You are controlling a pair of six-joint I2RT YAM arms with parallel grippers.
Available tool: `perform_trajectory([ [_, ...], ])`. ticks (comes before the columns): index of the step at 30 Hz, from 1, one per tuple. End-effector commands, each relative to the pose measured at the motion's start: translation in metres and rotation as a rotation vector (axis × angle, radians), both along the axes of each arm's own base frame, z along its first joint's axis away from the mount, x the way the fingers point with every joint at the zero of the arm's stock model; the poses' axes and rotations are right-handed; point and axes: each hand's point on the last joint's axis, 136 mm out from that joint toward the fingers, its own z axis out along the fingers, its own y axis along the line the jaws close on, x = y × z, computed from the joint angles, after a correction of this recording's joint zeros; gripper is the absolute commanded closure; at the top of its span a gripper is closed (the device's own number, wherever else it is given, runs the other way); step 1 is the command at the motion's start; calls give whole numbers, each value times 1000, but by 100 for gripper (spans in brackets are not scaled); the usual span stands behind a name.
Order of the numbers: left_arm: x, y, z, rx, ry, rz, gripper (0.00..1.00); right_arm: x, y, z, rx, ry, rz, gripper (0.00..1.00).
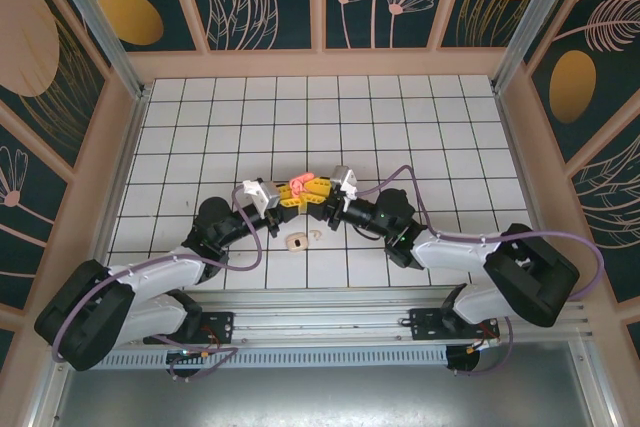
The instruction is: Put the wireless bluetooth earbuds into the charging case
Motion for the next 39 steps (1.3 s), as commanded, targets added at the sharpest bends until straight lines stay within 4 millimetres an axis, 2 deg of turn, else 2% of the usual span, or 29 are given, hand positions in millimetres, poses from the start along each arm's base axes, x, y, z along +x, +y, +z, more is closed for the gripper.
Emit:
perform_trajectory([
  [1,7,2,36,-33,-130,40,100,-9,0,-5,-26,15,19,71],
  [8,13,3,17,61,-134,70,100,-10,-6,6,-50,-25,-2,70],
  [16,16,2,8,103,-143,71,100,-8,-6,14,-102,-59,-34,69],
  [29,8,-1,4,127,-184,27,98,-2,3,23,-83,-55,-31,64],
  [39,4,-1,5,123,-199,13,98,6,7,25,-44,-22,-48,63],
])
